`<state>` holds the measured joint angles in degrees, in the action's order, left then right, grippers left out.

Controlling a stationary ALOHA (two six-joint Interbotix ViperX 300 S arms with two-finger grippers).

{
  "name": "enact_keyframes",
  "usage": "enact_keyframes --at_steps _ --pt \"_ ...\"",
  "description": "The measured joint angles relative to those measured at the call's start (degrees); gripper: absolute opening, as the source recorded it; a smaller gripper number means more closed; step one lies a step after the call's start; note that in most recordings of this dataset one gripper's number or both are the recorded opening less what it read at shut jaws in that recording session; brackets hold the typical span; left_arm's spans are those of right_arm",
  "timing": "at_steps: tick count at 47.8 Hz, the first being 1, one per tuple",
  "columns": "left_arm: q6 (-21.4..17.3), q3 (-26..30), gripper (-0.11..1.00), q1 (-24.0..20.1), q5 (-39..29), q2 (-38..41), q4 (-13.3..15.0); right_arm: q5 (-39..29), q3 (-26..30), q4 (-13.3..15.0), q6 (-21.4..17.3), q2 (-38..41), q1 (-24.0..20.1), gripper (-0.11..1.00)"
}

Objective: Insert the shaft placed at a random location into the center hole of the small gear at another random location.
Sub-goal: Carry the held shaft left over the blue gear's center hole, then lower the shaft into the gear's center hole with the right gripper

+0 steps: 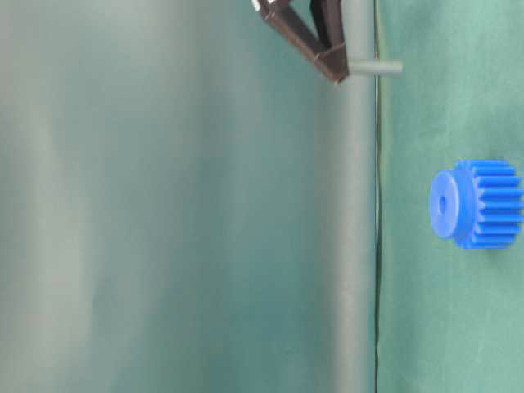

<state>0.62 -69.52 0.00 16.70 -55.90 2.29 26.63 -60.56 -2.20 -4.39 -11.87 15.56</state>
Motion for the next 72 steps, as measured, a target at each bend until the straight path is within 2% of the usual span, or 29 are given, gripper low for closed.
enact_keyframes --at_steps 16,29,72 --pt "0.1 0.0 -0.01 0.0 0.0 0.1 0.0 -0.6 10.0 0.1 0.6 8.3 -4.2 0.26" --pt "0.1 -0.1 -0.01 0.0 -0.1 0.1 0.0 -4.2 18.4 1.8 0.6 14.0 -6.4 0.26" --pt "0.2 -0.2 -0.01 0.0 0.0 0.3 0.1 -5.2 19.4 2.0 0.4 18.7 -6.6 0.26"
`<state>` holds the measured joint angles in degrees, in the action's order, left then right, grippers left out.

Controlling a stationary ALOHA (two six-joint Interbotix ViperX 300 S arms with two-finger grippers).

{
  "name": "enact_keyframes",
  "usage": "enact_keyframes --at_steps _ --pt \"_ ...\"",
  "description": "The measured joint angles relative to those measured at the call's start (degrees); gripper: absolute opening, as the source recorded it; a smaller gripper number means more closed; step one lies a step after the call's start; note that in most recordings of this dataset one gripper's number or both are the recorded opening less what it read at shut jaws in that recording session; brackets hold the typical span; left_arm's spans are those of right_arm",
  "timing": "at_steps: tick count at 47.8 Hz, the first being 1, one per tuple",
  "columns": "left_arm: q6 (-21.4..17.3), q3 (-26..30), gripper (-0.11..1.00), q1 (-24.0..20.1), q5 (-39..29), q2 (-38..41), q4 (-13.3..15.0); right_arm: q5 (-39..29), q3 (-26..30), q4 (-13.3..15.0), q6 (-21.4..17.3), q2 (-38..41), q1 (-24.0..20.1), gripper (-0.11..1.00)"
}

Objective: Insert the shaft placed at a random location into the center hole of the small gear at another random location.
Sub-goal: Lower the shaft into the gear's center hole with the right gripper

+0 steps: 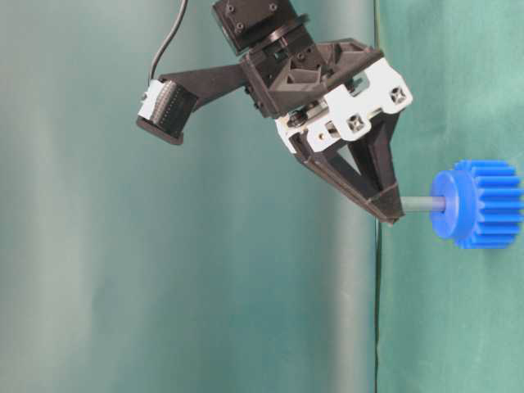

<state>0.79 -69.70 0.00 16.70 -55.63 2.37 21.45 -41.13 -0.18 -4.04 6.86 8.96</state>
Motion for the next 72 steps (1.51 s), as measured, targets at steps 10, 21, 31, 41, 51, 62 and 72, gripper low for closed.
enact_keyframes --at_steps 10,21,31,41,51,62,72 --pt "0.0 0.0 -0.01 0.0 0.0 0.0 0.0 0.1 0.0 0.0 -0.1 0.0 0.0 0.26" --pt "0.0 0.0 -0.01 -0.1 0.0 0.0 0.1 0.0 0.5 0.0 -0.1 0.0 0.0 0.26" --pt "0.0 0.0 -0.01 0.0 -0.1 -0.1 0.1 -0.4 0.5 0.1 -0.1 0.0 0.1 0.26" --pt "0.0 0.0 -0.01 -0.1 0.0 -0.1 0.1 -0.5 0.6 0.1 -0.1 1.2 0.1 0.26" --pt "0.0 0.0 -0.01 0.0 0.0 0.0 0.1 -0.3 0.8 0.1 -0.1 3.9 0.2 0.26" --pt "0.0 -0.2 -0.01 0.0 0.0 0.0 0.0 0.7 1.4 0.0 -0.1 5.4 0.2 0.26" --pt "0.0 -0.3 -0.01 -0.1 0.0 0.0 0.1 0.9 1.4 0.0 -0.1 5.6 0.2 0.26"
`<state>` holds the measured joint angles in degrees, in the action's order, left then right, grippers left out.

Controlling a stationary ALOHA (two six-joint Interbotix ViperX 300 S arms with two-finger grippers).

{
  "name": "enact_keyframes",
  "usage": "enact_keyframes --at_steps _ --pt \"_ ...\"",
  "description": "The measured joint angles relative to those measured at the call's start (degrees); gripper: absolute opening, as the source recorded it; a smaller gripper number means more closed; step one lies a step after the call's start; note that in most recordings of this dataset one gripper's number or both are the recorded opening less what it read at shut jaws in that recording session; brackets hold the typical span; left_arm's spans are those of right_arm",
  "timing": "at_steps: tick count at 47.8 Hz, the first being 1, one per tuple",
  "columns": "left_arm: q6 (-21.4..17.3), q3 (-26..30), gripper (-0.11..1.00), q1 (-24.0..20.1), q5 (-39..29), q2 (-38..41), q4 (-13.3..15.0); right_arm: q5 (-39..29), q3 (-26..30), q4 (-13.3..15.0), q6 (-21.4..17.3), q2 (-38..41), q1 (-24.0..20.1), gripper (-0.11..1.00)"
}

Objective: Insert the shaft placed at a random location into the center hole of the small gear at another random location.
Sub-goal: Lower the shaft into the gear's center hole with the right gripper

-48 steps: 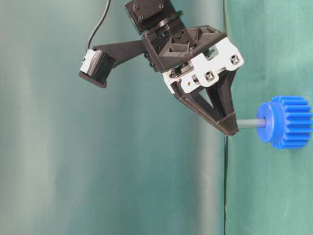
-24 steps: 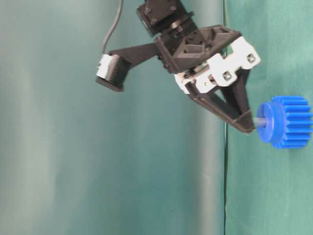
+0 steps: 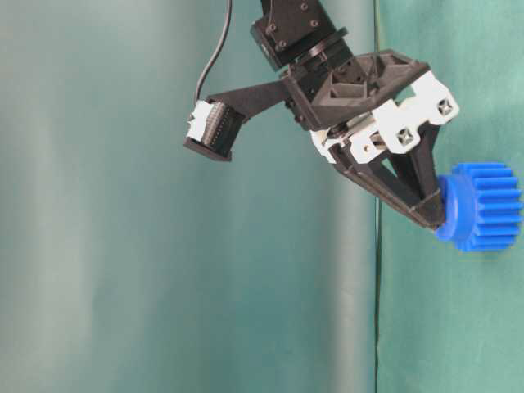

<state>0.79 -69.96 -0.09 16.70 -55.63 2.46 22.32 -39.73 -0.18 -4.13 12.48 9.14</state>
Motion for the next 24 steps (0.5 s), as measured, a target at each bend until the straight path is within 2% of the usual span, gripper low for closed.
enact_keyframes --at_steps 21,22,24 --pt "0.0 -0.3 -0.01 0.1 0.0 0.1 0.0 -1.4 0.0 0.0 -0.4 -0.1 0.0 0.27" --pt "0.0 -0.4 -0.01 0.0 -0.1 0.1 0.0 -1.4 0.1 0.0 -0.4 -0.1 0.0 0.29" --pt "0.0 -0.4 -0.01 0.1 0.0 0.0 0.0 -1.5 0.1 0.0 -0.5 0.0 0.0 0.41"
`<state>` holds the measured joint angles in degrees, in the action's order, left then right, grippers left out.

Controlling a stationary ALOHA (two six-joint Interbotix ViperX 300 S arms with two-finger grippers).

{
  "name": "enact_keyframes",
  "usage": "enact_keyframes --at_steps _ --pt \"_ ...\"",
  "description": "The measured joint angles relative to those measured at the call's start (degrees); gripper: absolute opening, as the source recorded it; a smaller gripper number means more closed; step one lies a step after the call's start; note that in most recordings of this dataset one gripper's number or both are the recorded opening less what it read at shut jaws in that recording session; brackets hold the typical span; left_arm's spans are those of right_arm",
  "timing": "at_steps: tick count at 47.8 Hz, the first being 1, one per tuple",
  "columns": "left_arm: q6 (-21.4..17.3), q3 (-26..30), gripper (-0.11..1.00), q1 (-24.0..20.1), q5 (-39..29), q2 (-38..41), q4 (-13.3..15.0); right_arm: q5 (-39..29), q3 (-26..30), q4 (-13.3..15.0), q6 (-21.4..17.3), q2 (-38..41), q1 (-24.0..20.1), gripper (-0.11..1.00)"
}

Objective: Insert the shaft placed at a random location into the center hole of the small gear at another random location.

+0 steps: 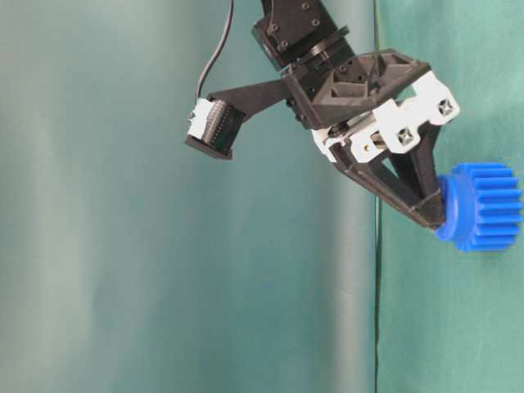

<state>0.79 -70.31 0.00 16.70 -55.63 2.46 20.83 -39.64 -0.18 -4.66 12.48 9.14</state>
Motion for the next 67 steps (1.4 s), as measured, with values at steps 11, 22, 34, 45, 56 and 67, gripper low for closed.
enact_keyframes --at_steps 11,22,34,45,56,67 --pt "0.0 0.0 -0.01 0.0 0.0 0.1 0.0 -0.4 0.2 0.0 -0.3 -0.7 0.2 0.9" --pt "0.0 0.0 -0.01 0.0 0.0 0.1 0.0 -2.5 0.1 0.0 0.3 -5.4 -0.2 0.87" --pt "0.0 -0.1 -0.01 0.0 0.0 0.1 0.0 -7.2 0.4 0.1 0.7 -14.6 -0.1 0.87" --pt "0.0 -0.1 -0.01 -0.1 0.1 0.1 0.0 -8.1 0.4 0.1 0.7 -18.0 -0.1 0.87" --pt "0.0 -0.1 -0.01 -0.1 0.1 0.0 0.0 -8.4 -2.1 0.2 0.5 -20.0 -0.1 0.87" --pt "0.0 -0.1 -0.01 -0.1 0.1 0.1 0.0 -8.5 -9.7 0.1 0.0 -27.6 -0.2 0.87"
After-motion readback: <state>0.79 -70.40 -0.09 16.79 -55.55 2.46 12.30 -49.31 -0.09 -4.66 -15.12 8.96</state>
